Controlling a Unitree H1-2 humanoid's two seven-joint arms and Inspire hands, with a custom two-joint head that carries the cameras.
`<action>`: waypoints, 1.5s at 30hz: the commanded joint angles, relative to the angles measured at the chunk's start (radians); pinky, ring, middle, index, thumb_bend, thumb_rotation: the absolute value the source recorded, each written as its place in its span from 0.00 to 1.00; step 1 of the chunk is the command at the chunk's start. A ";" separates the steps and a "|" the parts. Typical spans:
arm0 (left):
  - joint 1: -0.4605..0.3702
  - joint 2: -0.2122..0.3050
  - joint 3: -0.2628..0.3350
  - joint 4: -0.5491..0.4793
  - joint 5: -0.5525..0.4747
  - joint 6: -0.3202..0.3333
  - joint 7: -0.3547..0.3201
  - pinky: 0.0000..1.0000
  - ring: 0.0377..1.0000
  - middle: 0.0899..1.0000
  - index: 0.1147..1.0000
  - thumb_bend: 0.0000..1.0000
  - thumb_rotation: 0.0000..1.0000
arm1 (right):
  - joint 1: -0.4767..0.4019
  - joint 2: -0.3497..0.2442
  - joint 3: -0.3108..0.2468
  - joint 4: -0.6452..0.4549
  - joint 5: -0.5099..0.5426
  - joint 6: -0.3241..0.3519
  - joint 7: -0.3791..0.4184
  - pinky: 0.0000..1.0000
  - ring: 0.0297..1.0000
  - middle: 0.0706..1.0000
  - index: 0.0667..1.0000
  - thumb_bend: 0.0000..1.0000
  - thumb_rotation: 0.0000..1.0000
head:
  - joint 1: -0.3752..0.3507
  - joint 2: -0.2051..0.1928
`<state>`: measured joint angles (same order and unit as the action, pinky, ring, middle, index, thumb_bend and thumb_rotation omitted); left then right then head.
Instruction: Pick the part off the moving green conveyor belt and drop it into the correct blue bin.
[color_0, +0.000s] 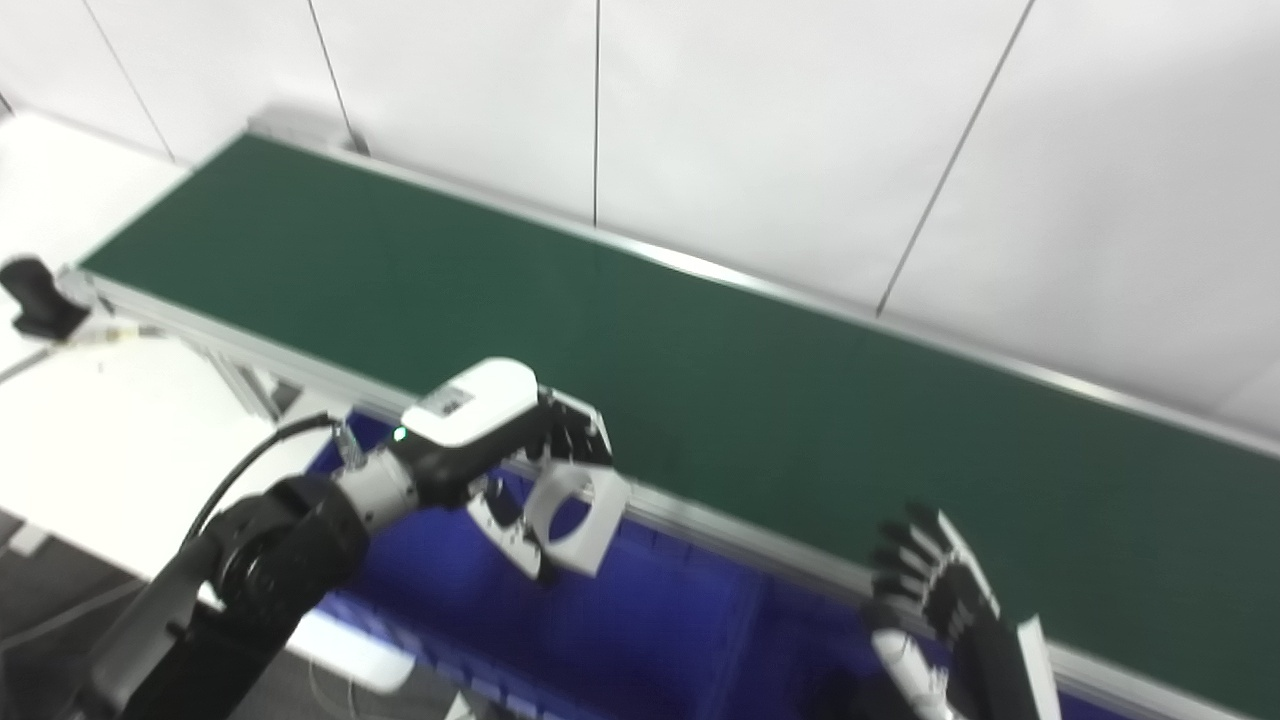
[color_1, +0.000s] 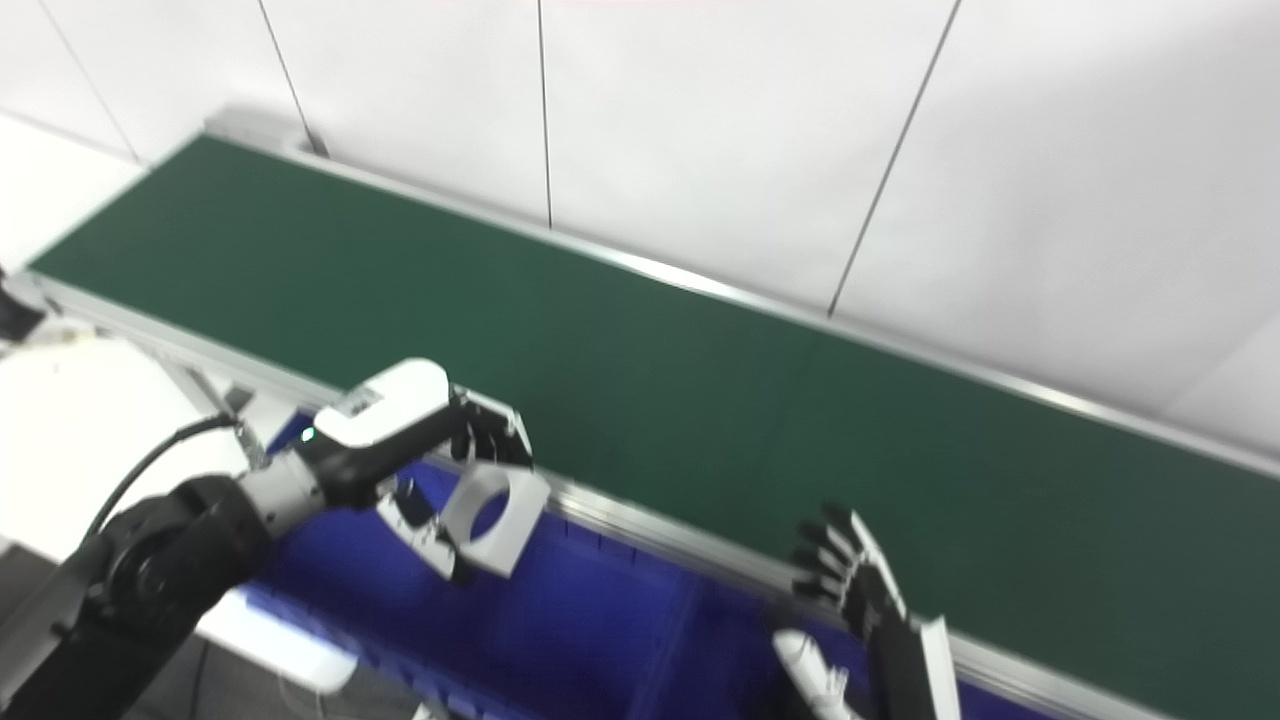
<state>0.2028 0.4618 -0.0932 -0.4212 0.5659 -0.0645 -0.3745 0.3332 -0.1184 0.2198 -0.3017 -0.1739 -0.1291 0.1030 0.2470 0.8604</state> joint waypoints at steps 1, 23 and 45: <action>-0.003 -0.002 0.002 0.012 0.018 -0.026 0.045 0.37 0.38 0.43 0.46 0.50 0.00 | -0.016 0.000 -0.009 -0.041 0.010 0.005 0.004 0.64 0.74 0.81 0.89 0.52 0.61 | -0.001 0.002; -0.041 -0.023 -0.087 0.368 0.203 -0.075 0.218 0.30 0.35 0.42 0.47 0.50 0.00 | -0.025 0.006 -0.012 -0.043 0.016 0.013 0.016 0.62 0.73 0.79 0.88 0.53 0.61 | -0.005 0.007; -0.049 0.007 -0.135 0.274 0.376 0.058 0.149 0.68 0.83 0.92 0.91 0.89 0.00 | -0.021 0.024 -0.006 -0.031 0.005 0.006 0.010 0.63 0.74 0.80 0.88 0.55 0.61 | -0.021 -0.015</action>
<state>0.1588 0.4410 -0.2319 -0.1125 0.9300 -0.0194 -0.2224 0.3214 -0.1023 0.2152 -0.3122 -0.1728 -0.1086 0.1163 0.2270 0.8452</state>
